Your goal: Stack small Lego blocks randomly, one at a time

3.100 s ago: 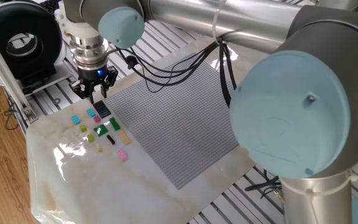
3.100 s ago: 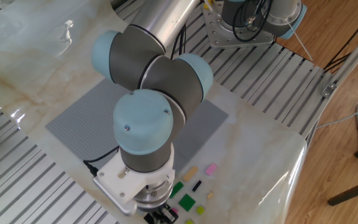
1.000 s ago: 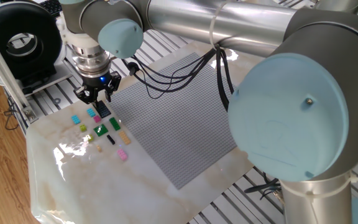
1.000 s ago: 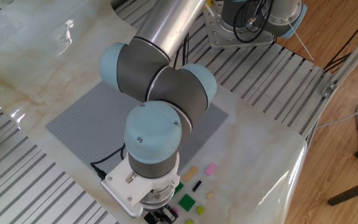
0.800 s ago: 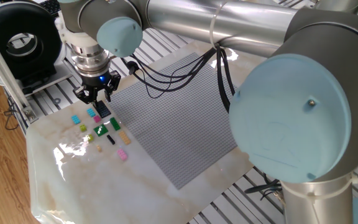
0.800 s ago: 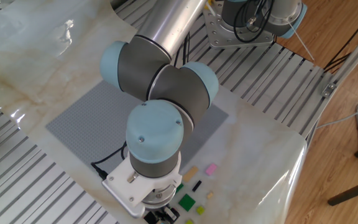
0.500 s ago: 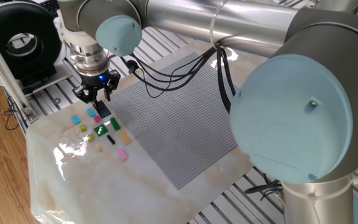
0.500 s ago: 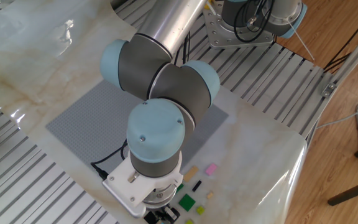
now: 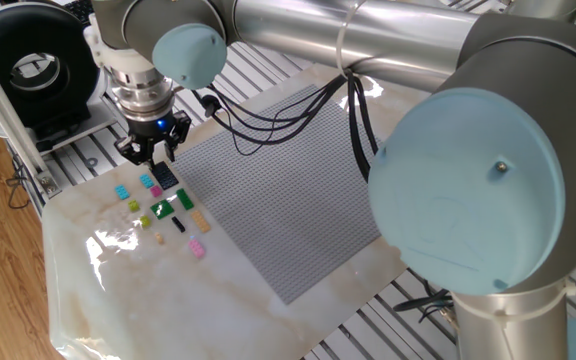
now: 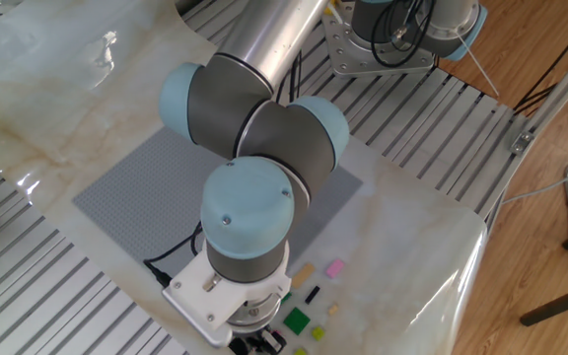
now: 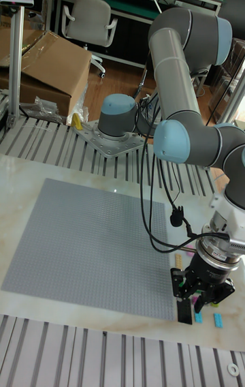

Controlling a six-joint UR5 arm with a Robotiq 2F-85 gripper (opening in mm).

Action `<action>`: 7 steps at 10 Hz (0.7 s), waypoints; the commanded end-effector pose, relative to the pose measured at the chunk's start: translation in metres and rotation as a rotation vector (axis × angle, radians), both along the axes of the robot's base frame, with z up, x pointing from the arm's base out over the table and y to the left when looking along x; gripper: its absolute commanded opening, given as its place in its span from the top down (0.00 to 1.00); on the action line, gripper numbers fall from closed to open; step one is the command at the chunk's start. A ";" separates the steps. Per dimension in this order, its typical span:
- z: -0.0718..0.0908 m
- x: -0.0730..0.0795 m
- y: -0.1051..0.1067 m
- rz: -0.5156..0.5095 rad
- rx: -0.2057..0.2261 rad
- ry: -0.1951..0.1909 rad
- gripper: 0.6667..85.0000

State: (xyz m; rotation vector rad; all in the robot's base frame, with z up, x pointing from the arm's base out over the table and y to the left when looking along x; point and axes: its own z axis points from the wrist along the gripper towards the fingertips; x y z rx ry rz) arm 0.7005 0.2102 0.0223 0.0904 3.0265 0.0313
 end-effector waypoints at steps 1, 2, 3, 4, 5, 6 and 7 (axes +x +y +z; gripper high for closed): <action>-0.004 0.006 0.008 -0.016 0.038 -0.007 0.54; -0.004 0.006 0.007 -0.019 0.037 -0.010 0.54; -0.005 0.006 0.006 -0.022 0.031 -0.010 0.54; -0.005 0.006 0.004 -0.025 0.027 -0.010 0.54; -0.006 0.006 0.003 -0.030 0.027 -0.010 0.55; -0.007 0.006 0.001 -0.030 0.024 -0.013 0.55; -0.007 0.005 0.001 -0.030 0.027 -0.013 0.55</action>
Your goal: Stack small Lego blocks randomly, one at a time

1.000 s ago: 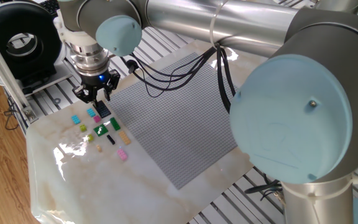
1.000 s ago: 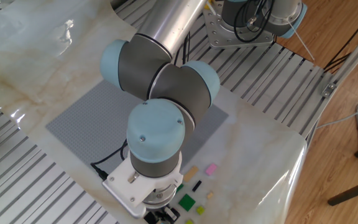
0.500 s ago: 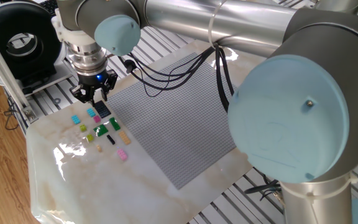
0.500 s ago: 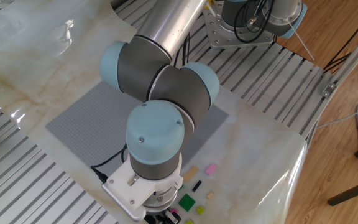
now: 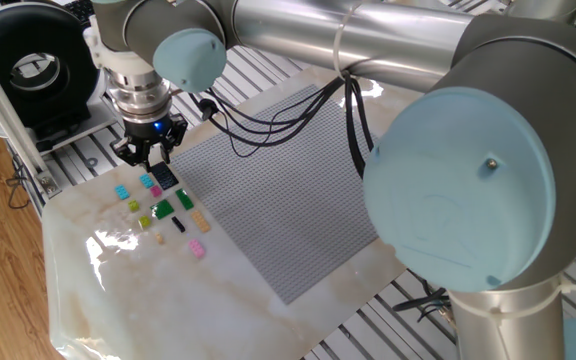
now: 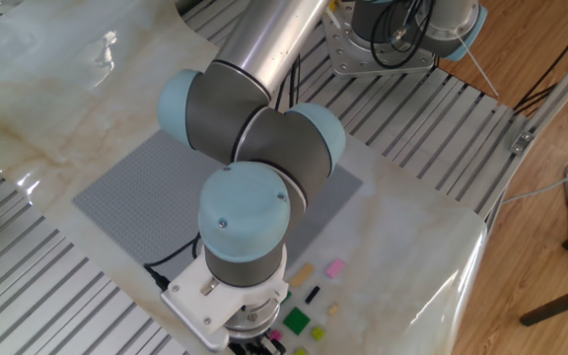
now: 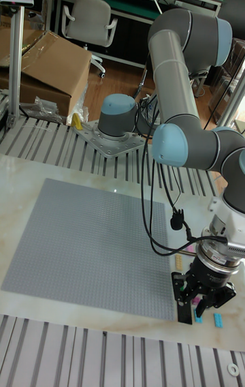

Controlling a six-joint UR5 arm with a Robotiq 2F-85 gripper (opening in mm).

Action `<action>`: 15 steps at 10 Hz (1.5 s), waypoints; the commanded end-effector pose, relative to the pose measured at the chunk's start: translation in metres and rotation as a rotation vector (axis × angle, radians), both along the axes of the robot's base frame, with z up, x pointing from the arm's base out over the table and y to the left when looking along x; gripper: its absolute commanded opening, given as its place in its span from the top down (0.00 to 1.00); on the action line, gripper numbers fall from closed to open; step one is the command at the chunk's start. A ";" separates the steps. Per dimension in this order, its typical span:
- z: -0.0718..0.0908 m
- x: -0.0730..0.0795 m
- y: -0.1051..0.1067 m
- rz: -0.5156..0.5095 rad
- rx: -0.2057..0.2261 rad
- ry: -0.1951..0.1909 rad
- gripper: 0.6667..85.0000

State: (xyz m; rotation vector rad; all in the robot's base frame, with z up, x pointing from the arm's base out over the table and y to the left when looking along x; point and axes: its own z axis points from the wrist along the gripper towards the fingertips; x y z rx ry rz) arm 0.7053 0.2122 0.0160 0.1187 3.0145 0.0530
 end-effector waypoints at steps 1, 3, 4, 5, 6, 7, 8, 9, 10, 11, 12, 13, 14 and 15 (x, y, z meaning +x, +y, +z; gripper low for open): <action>-0.001 -0.001 0.001 -0.015 0.025 0.000 0.55; -0.002 -0.001 -0.005 -0.029 0.007 -0.004 0.55; -0.001 0.000 -0.010 -0.024 -0.012 -0.011 0.55; -0.001 0.002 -0.008 -0.035 -0.002 -0.015 0.55; -0.001 0.002 0.001 -0.059 0.034 -0.012 0.55; -0.002 0.001 0.002 -0.064 0.034 -0.011 0.55; -0.003 0.001 0.000 -0.064 0.024 -0.009 0.55; -0.004 0.001 -0.006 -0.056 0.003 -0.012 0.55; -0.003 0.001 -0.006 -0.058 0.006 -0.013 0.55; -0.003 0.001 -0.002 -0.061 0.017 -0.013 0.55; -0.004 -0.001 0.000 -0.065 0.018 -0.011 0.55; -0.006 -0.002 -0.001 -0.067 0.009 -0.008 0.55; -0.007 -0.004 -0.001 -0.068 0.009 -0.002 0.55; -0.007 -0.006 -0.001 -0.068 0.007 0.002 0.55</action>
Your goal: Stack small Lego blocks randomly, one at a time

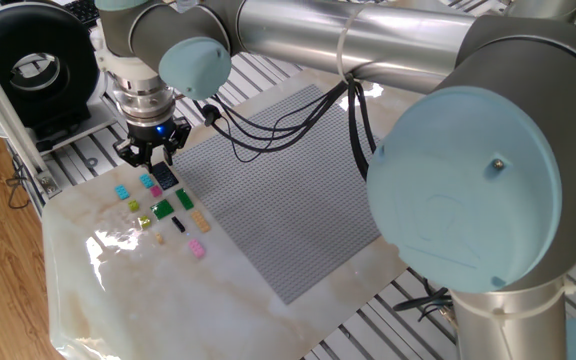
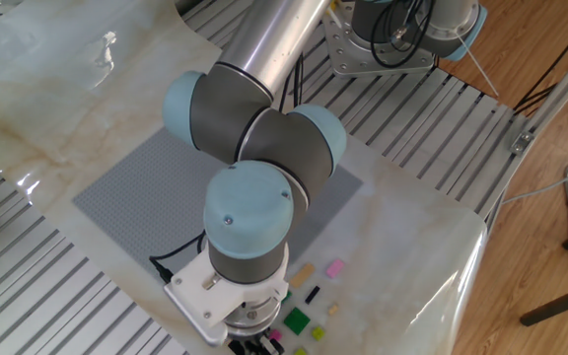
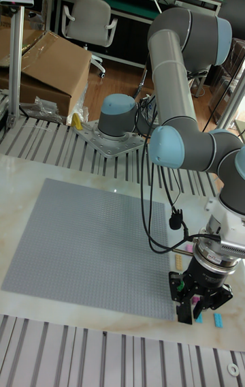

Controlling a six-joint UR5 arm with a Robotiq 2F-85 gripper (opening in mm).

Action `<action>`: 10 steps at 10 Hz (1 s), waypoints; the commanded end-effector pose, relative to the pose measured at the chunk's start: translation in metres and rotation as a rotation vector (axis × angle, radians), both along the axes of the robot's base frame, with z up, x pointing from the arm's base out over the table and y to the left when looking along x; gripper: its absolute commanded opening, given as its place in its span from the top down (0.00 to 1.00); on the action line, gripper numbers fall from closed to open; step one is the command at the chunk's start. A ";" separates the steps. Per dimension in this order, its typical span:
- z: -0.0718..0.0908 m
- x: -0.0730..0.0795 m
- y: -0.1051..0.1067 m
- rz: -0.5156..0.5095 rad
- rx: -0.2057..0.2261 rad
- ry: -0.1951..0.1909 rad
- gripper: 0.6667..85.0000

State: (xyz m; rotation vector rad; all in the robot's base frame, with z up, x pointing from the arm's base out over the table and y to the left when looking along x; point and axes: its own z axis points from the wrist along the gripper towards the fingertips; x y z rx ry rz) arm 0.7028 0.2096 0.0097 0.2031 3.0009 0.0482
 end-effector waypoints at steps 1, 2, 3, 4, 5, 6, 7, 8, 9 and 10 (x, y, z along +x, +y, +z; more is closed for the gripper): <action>-0.001 -0.003 0.001 -0.010 0.005 0.010 0.55; -0.002 -0.005 0.000 -0.010 0.004 0.014 0.55; -0.003 -0.006 0.001 -0.007 0.003 0.012 0.55; -0.005 -0.004 0.000 -0.002 -0.003 0.012 0.55; -0.006 -0.004 0.000 -0.002 -0.003 0.012 0.55; -0.005 -0.004 0.001 -0.002 -0.002 0.012 0.55; -0.006 -0.004 0.001 -0.001 0.000 0.012 0.55; -0.006 -0.004 0.003 -0.001 0.006 0.012 0.55; -0.005 -0.005 0.003 -0.001 0.006 0.013 0.55; -0.005 -0.005 0.003 -0.001 0.006 0.013 0.55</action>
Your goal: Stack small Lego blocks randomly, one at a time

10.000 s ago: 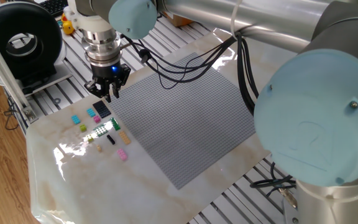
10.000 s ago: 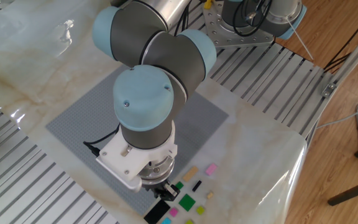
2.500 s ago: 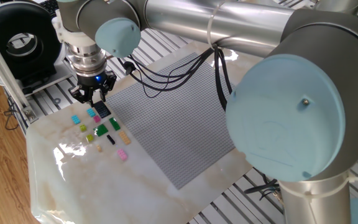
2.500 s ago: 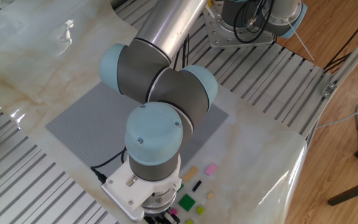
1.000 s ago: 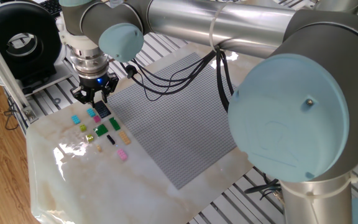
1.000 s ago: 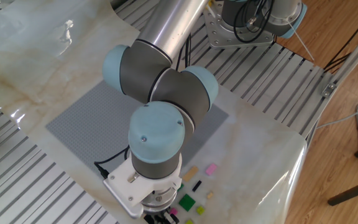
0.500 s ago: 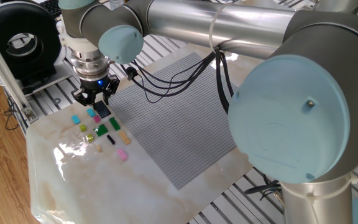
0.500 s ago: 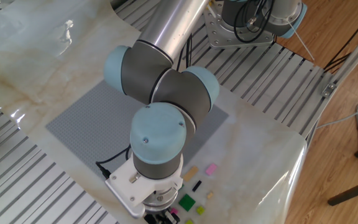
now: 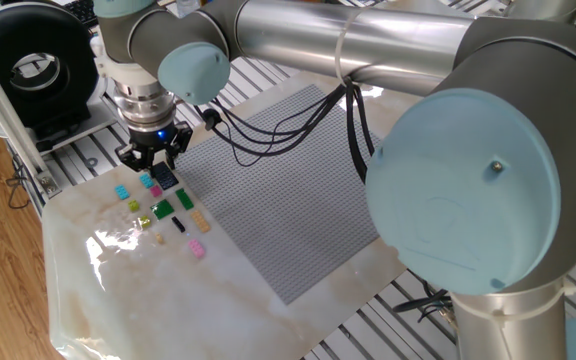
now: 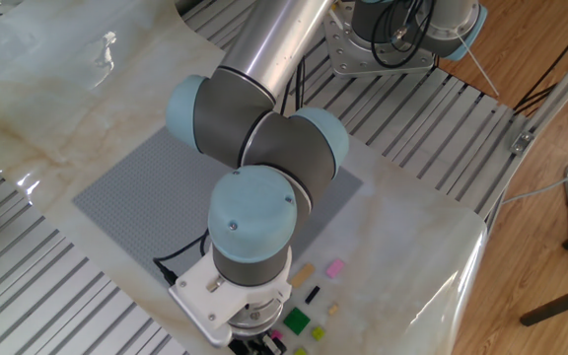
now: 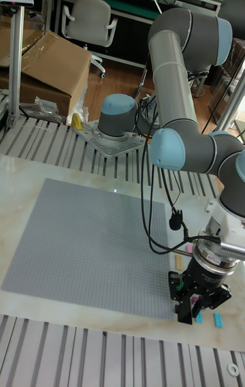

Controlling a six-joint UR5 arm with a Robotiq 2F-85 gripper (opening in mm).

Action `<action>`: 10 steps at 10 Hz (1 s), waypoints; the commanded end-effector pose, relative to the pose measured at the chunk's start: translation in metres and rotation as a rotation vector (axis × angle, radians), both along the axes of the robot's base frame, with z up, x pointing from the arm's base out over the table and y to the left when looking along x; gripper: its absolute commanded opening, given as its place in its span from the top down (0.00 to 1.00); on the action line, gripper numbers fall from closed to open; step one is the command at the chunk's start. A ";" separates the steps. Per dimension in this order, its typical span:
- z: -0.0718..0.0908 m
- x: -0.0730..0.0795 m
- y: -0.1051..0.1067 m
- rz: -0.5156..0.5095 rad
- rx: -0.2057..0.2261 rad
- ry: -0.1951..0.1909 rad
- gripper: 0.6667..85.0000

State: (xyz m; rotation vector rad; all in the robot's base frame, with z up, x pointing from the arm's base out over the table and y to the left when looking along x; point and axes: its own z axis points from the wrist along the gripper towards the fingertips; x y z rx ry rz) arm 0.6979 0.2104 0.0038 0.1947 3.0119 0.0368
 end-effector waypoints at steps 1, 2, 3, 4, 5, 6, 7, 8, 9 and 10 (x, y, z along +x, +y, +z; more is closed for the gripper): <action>0.001 0.000 0.002 -0.007 0.013 0.003 0.55; -0.001 0.000 0.003 -0.007 0.013 0.003 0.55; -0.001 0.000 0.002 -0.005 0.010 0.001 0.55; -0.001 0.000 0.003 -0.005 0.011 0.003 0.55; -0.001 -0.001 0.003 -0.005 0.013 0.003 0.55; -0.002 -0.001 0.003 -0.005 0.014 0.001 0.55; -0.002 0.000 0.004 -0.007 0.018 -0.002 0.55; -0.003 0.000 0.003 -0.007 0.016 -0.003 0.55; -0.003 0.000 0.003 -0.005 0.016 -0.003 0.55; -0.002 -0.001 0.002 -0.002 0.014 -0.002 0.55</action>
